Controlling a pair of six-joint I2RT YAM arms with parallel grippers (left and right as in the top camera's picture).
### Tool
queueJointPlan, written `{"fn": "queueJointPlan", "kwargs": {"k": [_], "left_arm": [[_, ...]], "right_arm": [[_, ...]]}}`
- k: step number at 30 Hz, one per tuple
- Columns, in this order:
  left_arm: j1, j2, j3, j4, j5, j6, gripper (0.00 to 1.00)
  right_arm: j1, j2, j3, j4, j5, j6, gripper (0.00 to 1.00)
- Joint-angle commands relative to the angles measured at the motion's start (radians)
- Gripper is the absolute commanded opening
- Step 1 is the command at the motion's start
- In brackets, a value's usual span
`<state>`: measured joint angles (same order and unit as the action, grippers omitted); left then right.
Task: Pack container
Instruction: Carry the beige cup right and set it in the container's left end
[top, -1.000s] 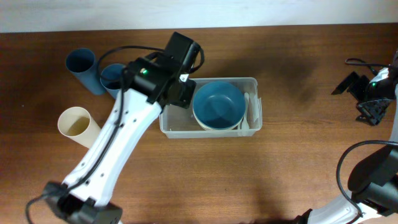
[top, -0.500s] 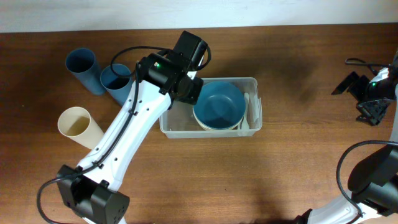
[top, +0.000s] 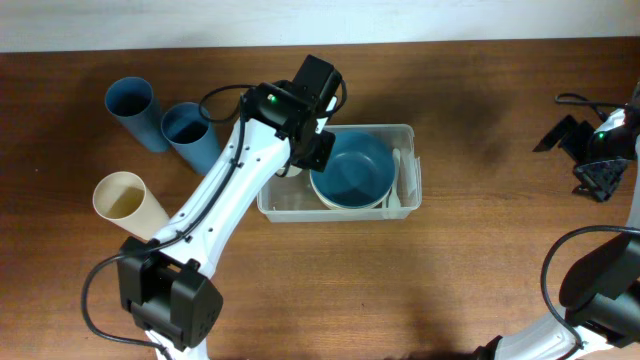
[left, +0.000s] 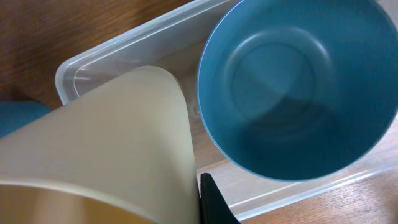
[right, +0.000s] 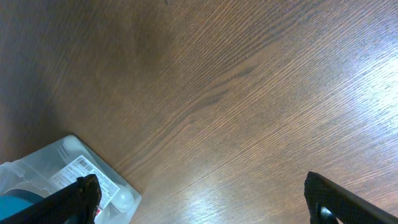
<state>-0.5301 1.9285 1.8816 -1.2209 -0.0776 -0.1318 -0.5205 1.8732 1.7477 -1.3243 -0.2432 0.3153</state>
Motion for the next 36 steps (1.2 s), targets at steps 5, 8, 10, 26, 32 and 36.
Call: {"fn": "queueJointPlan", "kwargs": {"k": [5,8,10,26,32,36], "left_arm": [[0.003,0.069,0.014,0.007,0.01,0.006,0.02],[0.003,0.089,0.014,0.01,0.01,0.006,0.02],[0.003,0.104,0.014,0.013,0.01,0.006,0.02],[0.004,0.121,0.014,0.063,-0.028,0.006,0.46],[0.019,0.121,0.029,0.058,-0.053,0.006,0.5],[0.032,0.121,0.09,0.024,-0.054,0.006,0.51]], "right_arm": [[-0.003,-0.018,0.01,0.0,0.013,0.008,0.99],[-0.003,-0.018,0.01,0.0,0.013,0.008,0.99],[-0.003,-0.018,0.01,0.0,0.013,0.008,0.99],[-0.003,-0.018,0.01,0.0,0.013,0.008,0.99],[-0.003,-0.018,0.01,0.0,0.013,0.008,0.99],[-0.003,-0.018,0.01,0.0,0.013,0.008,0.99]]}}
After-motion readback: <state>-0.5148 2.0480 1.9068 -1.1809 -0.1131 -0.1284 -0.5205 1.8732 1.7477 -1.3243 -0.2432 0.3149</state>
